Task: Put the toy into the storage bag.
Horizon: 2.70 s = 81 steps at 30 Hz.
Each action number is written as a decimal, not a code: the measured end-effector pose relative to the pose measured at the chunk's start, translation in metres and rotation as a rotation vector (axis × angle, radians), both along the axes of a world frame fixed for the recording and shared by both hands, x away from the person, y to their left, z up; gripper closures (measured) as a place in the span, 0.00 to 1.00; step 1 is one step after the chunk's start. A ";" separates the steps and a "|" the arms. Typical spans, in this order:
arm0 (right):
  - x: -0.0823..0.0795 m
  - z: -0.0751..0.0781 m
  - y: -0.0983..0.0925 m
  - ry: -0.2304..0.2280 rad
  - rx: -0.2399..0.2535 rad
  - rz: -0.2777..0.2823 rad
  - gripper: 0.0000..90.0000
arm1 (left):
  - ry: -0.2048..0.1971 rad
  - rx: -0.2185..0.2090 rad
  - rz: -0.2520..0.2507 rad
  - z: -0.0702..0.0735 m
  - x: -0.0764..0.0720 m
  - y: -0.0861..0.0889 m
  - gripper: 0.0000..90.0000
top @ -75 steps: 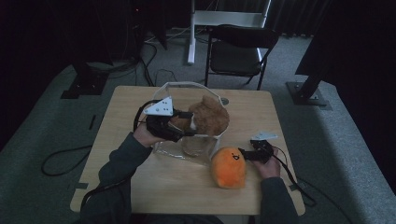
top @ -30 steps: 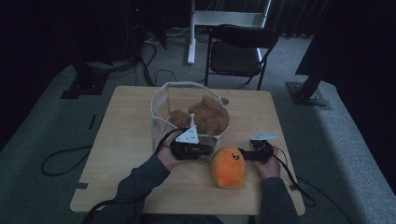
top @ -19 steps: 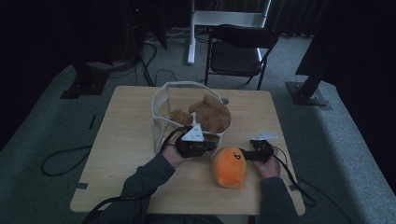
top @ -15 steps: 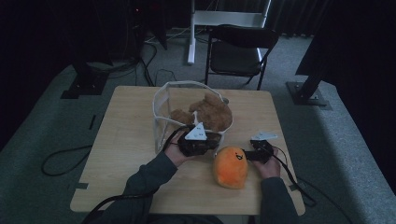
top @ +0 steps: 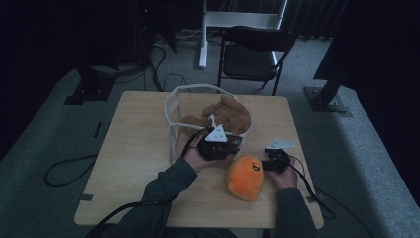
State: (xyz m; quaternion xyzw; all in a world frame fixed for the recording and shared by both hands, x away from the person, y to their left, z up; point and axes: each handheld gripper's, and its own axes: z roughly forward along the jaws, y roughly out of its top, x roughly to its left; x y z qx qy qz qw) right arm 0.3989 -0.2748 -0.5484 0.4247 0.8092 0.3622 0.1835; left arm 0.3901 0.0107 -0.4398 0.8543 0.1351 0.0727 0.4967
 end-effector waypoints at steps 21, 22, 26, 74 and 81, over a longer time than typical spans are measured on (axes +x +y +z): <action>0.000 0.000 0.000 -0.001 0.000 0.000 0.28 | 0.111 -0.030 -0.075 -0.002 -0.012 -0.008 0.58; 0.000 0.000 0.000 -0.001 0.000 0.000 0.28 | 0.112 -0.027 -0.078 -0.003 -0.013 -0.009 0.56; 0.000 0.000 0.000 -0.001 -0.001 0.000 0.28 | 0.125 -0.024 -0.091 -0.004 -0.017 -0.012 0.52; 0.000 0.000 0.000 -0.003 -0.004 0.002 0.28 | 0.317 0.023 -0.057 -0.058 -0.031 -0.004 0.31; 0.000 0.000 0.000 -0.003 -0.003 0.002 0.28 | 0.288 0.019 -0.053 -0.057 -0.033 -0.003 0.47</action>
